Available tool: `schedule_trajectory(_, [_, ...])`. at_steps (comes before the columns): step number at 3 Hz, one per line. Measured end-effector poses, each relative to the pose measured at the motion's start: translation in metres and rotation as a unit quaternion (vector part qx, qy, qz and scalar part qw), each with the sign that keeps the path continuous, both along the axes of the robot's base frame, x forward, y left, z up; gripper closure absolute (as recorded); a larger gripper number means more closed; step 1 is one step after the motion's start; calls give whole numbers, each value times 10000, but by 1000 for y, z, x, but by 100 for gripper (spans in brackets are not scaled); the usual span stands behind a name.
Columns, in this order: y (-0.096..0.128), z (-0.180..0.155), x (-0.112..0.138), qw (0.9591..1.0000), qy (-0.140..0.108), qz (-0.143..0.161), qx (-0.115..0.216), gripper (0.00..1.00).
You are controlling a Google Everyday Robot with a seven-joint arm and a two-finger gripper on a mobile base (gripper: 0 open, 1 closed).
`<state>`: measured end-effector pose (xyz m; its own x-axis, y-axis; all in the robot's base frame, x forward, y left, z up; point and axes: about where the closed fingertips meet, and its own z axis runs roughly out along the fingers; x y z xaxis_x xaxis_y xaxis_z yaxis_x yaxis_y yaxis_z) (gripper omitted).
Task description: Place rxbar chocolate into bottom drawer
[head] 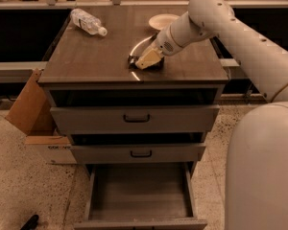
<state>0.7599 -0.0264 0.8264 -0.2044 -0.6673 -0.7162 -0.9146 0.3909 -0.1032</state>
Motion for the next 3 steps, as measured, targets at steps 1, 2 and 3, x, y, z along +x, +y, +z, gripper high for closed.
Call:
schedule_trajectory(1, [0,0,-1,10000,-3,0,1,100])
schedule_trajectory(2, [-1,2,-3,10000,-11,-5,2,100])
schedule_trajectory(3, [-5,12,-23,10000,-82,-52,8,100])
